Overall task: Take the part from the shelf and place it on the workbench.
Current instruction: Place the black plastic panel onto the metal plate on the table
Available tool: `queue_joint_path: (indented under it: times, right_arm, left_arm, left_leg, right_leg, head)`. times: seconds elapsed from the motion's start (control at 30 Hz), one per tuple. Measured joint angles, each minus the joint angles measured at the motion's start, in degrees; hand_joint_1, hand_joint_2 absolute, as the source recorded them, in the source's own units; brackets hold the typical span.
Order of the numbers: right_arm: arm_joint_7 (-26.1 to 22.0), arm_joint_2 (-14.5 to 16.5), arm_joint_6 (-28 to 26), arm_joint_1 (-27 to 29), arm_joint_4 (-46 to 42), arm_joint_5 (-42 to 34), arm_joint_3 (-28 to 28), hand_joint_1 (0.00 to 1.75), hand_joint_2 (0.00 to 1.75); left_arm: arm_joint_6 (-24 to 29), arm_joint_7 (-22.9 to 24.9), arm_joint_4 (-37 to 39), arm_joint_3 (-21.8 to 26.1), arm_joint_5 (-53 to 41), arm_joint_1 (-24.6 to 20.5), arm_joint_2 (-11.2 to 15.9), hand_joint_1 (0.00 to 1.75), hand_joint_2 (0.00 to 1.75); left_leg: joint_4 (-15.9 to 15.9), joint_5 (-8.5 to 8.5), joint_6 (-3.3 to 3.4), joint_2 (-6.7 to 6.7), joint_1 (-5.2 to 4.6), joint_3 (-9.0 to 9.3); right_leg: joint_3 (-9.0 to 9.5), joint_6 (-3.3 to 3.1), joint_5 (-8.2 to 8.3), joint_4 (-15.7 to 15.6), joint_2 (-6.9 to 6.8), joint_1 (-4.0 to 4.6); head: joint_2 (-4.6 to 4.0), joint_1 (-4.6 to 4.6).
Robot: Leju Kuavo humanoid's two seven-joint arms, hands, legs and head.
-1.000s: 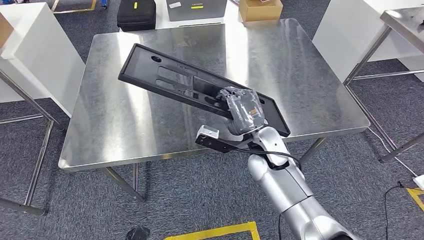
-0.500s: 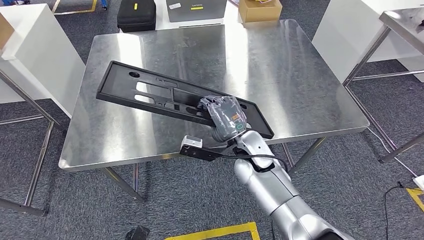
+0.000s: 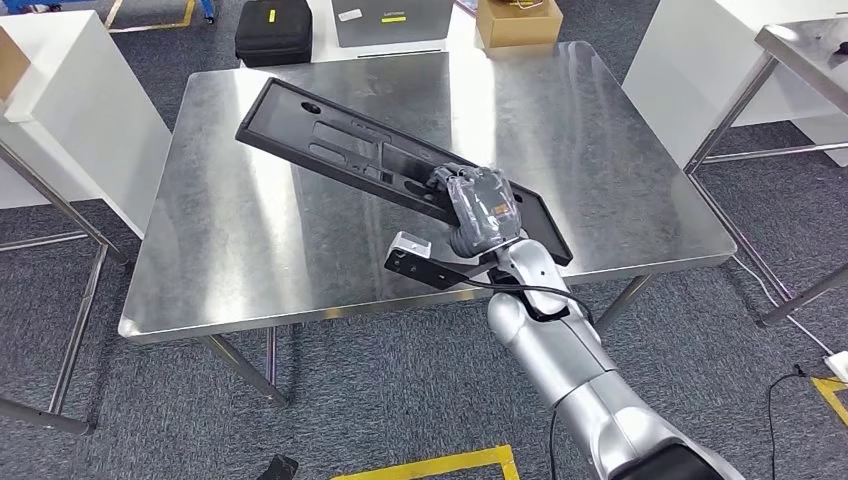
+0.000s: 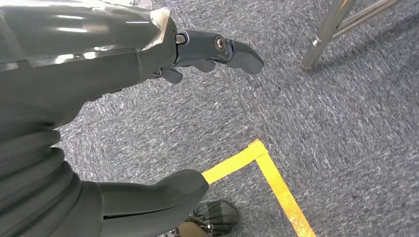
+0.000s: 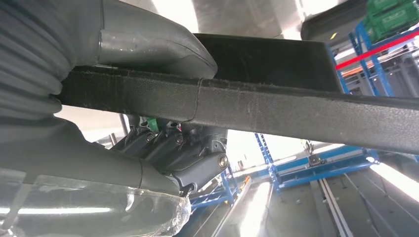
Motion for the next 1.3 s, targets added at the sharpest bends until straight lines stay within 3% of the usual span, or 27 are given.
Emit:
queue_joint_path:
  times: [0.07,0.13,0.2,0.27,0.3,0.33,0.4,0.43,0.47,0.53,0.57,0.6,0.67,0.73,0.8,0.83,0.87,0.93,0.97,1.0,1.07,1.13,1.17,1.23,1.27,1.3]
  right_arm:
    - [-0.4,-0.4,-0.1,-0.1,0.3,0.3,-0.3,1.5,1.75]
    - [-0.6,-0.5,-0.3,-0.2,0.6,0.5,-0.4,1.5,1.75]
    - [-0.7,-0.6,-0.7,-0.2,0.8,0.8,-0.5,1.5,1.75]
    - [-0.7,-0.8,-0.8,0.2,1.2,1.1,-0.4,1.5,1.75]
    - [-0.6,-0.9,-0.9,0.5,1.4,1.2,-0.4,1.5,1.75]
    - [-0.6,-1.0,-0.9,0.7,1.6,1.3,-0.4,1.5,1.75]
    - [-0.6,-1.1,-0.9,0.9,1.8,1.4,-0.4,1.5,1.75]
    - [-0.6,-1.1,-0.9,0.8,1.9,1.4,-0.4,1.5,1.75]
    - [-0.6,-1.2,-1.0,0.8,2.0,1.4,-0.4,1.5,1.75]
    - [-0.5,-1.2,-1.0,0.9,2.2,1.5,-0.4,1.5,1.75]
    - [-0.4,-1.2,-1.1,1.0,2.2,1.6,-0.4,1.5,1.75]
    - [-0.3,-1.2,-1.1,1.1,2.3,1.7,-0.4,1.5,1.75]
    - [-0.1,-1.2,-1.3,1.1,2.3,1.9,-0.4,1.5,1.75]
    - [0.0,-1.1,-1.4,1.4,2.4,2.0,-0.3,1.5,1.75]
    - [0.1,-1.1,-1.4,1.8,2.4,2.2,-0.3,1.5,1.75]
    - [0.2,-1.1,-1.4,2.0,2.5,2.3,-0.3,1.5,1.75]
    - [0.2,-1.1,-1.4,2.1,2.5,2.3,-0.3,1.5,1.75]
    - [0.3,-1.1,-1.4,2.1,2.5,2.3,-0.3,1.5,1.75]
    - [0.3,-1.0,-1.5,2.1,2.5,2.3,-0.2,1.5,1.75]
    - [0.3,-1.0,-1.5,2.0,2.5,2.4,-0.2,1.5,1.75]
    - [0.4,-1.0,-1.5,1.9,2.5,2.5,-0.3,1.5,1.75]
    - [0.4,-0.9,-1.5,1.9,2.4,2.5,-0.3,1.5,1.75]
    - [0.5,-0.9,-1.5,1.9,2.3,2.5,-0.3,1.5,1.75]
    - [0.5,-1.0,-1.4,2.1,2.3,2.5,-0.3,1.5,1.75]
    - [0.6,-1.1,-1.4,2.3,2.3,2.5,-0.3,1.5,1.75]
    - [0.6,-1.2,-1.4,2.5,2.3,2.5,-0.3,1.5,1.75]
  left_arm:
    - [-0.4,0.2,0.0,0.0,-0.2,0.0,0.1,0.0,1.75]
    - [-0.6,0.3,0.0,0.0,-0.2,0.0,0.2,0.0,1.75]
    - [-0.7,0.4,0.0,0.0,-0.2,0.0,0.2,0.0,1.75]
    - [-0.7,0.7,0.0,0.0,-0.2,0.1,0.2,0.0,1.75]
    - [-0.6,0.8,0.0,0.0,-0.2,0.1,0.2,0.0,1.75]
    - [-0.6,0.8,0.0,0.0,-0.2,0.1,0.2,0.0,1.75]
    - [-0.5,0.9,0.0,0.0,-0.2,0.1,0.2,0.0,1.75]
    - [-0.5,0.9,0.0,0.0,-0.2,0.1,0.2,0.0,1.75]
    - [-0.4,1.0,0.0,0.0,-0.2,0.0,0.2,0.0,1.75]
    - [-0.4,1.0,0.0,-0.1,-0.3,0.0,0.2,0.0,1.75]
    - [-0.4,1.0,0.0,-0.1,-0.4,0.0,0.2,0.0,1.75]
    - [-0.4,1.1,0.0,-0.1,-0.5,0.0,0.2,0.0,1.75]
    - [-0.4,1.1,0.0,-0.1,-0.6,-0.1,0.2,0.0,1.75]
    - [-0.3,1.2,0.0,-0.1,-0.6,-0.1,0.2,0.0,1.75]
    - [-0.3,1.3,0.0,-0.1,-0.6,0.1,0.2,0.0,1.75]
    - [-0.3,1.3,0.0,-0.1,-0.6,0.1,0.2,0.0,1.75]
    - [-0.2,1.3,0.0,-0.1,-0.6,0.1,0.2,0.0,1.75]
    - [-0.1,1.4,0.0,-0.1,-0.6,0.1,0.2,0.0,1.75]
    - [0.0,1.4,0.0,-0.1,-0.6,0.1,0.2,0.0,1.75]
    - [0.2,1.4,0.0,-0.2,-0.7,0.1,0.2,0.0,1.75]
    - [0.5,1.1,0.0,-0.4,-0.7,0.0,0.2,0.0,1.75]
    - [0.7,0.8,0.0,-0.7,-0.8,0.0,0.1,0.0,1.75]
    - [0.7,0.7,0.0,-0.8,-0.8,0.0,0.0,0.0,1.75]
    - [0.8,0.6,0.0,-0.9,-0.7,0.0,0.0,0.0,1.75]
    - [0.8,0.6,0.0,-0.9,-0.7,0.0,0.0,0.0,1.75]
    - [0.8,0.6,0.1,-0.9,-0.7,0.0,0.0,0.0,1.75]
  left_leg:
    - [-0.7,-0.44,1.27,0.02,0.17,0.75]
    - [-1.3,-0.65,2.0,0.13,0.51,2.07]
    - [-1.3,-0.85,2.0,0.27,0.67,2.71]
    - [-1.3,-1.32,1.57,0.28,0.89,3.29]
    - [-1.3,-1.68,1.17,0.23,1.11,3.79]
    - [-1.2,-2.12,0.69,0.16,1.4,4.44]
    - [-1.2,-3.33,-0.46,0.1,1.96,5.87]
    - [-1.2,-3.92,-1.0,0.11,2.12,6.35]
    - [-1.5,-4.45,-1.55,0.15,2.21,6.65]
    - [-1.8,-4.7,-2.32,0.25,2.32,7.42]
    - [-1.2,-4.43,-2.59,0.33,2.44,7.5]
    - [0.7,-3.88,-2.8,0.37,2.55,6.89]
    - [7.6,-3.92,-3.28,0.42,2.74,2.64]
    - [14.3,-6.98,-3.74,0.41,2.76,-2.94]
    - [15.5,-9.77,-3.85,0.42,2.78,-6.5]
    - [13.7,-9.27,-3.77,0.42,2.78,-7.05]
    - [10.3,-7.02,-3.62,0.44,2.78,-6.8]
    - [2.7,0.32,-3.1,0.54,2.66,-5.2]
    - [0.4,3.18,-2.8,0.56,2.49,-4.45]
    - [-0.6,4.84,-2.5,0.55,2.27,-4.02]
    - [-0.5,5.17,-1.88,0.42,1.92,-3.57]
    - [-0.6,5.02,-1.08,0.37,1.74,-3.16]
    - [-0.8,4.86,-0.63,0.37,1.67,-2.95]
    - [-0.7,4.33,0.12,0.35,1.28,-2.74]
    - [-0.7,4.05,0.38,0.27,1.02,-2.57]
    - [-0.7,3.76,0.57,0.15,0.71,-2.31]
  right_leg:
    - [-0.21,0.87,0.42,1.0,0.0,-0.06]
    - [-2.14,0.86,-0.81,4.7,0.0,0.03]
    - [-6.24,0.29,-3.57,12.2,0.0,-0.09]
    - [-9.83,0.42,-5.13,18.0,-0.01,-0.28]
    - [-10.16,0.8,-4.65,17.8,-0.03,-0.43]
    - [-9.27,1.32,-3.33,15.3,-0.08,-0.63]
    - [-5.57,2.7,0.47,6.4,-0.43,-1.07]
    - [-3.97,2.64,1.1,2.9,-0.65,-1.1]
    - [-2.77,2.25,1.31,0.7,-0.74,-0.88]
    - [-1.49,0.27,0.29,-0.4,-0.55,-0.68]
    - [-0.71,-0.4,0.3,-0.6,-0.34,-0.72]
    - [0.08,-1.05,0.04,-1.0,-0.23,-0.94]
    - [1.72,-1.99,-0.7,-1.4,-0.13,-0.94]
    - [3.04,-2.47,-1.67,-1.7,-0.04,-0.87]
    - [4.52,-2.51,-2.88,-1.7,0.15,-0.84]
    - [5.34,-2.43,-3.52,-1.7,0.24,-0.85]
    - [6.17,-2.3,-4.14,-1.7,0.3,-0.88]
    - [7.43,-1.8,-5.23,-1.8,0.48,-0.78]
    - [7.86,-1.43,-5.66,-1.8,0.6,-0.68]
    - [8.02,-1.01,-6.02,-1.9,0.71,-0.55]
    - [8.22,-0.14,-6.62,-2.2,0.79,-0.4]
    - [7.29,0.2,-7.86,-0.1,0.45,-0.37]
    - [5.65,0.03,-9.16,3.1,0.27,-0.32]
    - [-0.11,-0.58,-12.31,12.6,0.1,-0.21]
    - [-2.97,-0.67,-13.19,16.5,0.1,-0.09]
    - [-4.86,-0.57,-12.99,18.3,0.1,0.07]
  head:
    - [0.0,-0.13]
    - [0.0,-0.09]
    - [-0.01,-0.01]
    - [-0.01,-0.03]
    - [-0.01,-0.01]
    - [-0.01,0.01]
    - [-0.02,0.09]
    - [-0.02,0.08]
    - [-0.02,0.03]
    - [-0.01,-0.14]
    - [0.0,-0.21]
    - [0.0,-0.25]
    - [0.0,-0.32]
    - [0.0,-0.36]
    - [0.0,-0.37]
    - [0.0,-0.37]
    - [0.0,-0.36]
    - [0.0,-0.35]
    - [0.0,-0.33]
    - [0.0,-0.32]
    - [0.0,-0.31]
    - [0.0,-0.26]
    - [0.0,-0.21]
    - [0.0,-0.05]
    - [0.0,0.05]
    - [0.0,0.18]
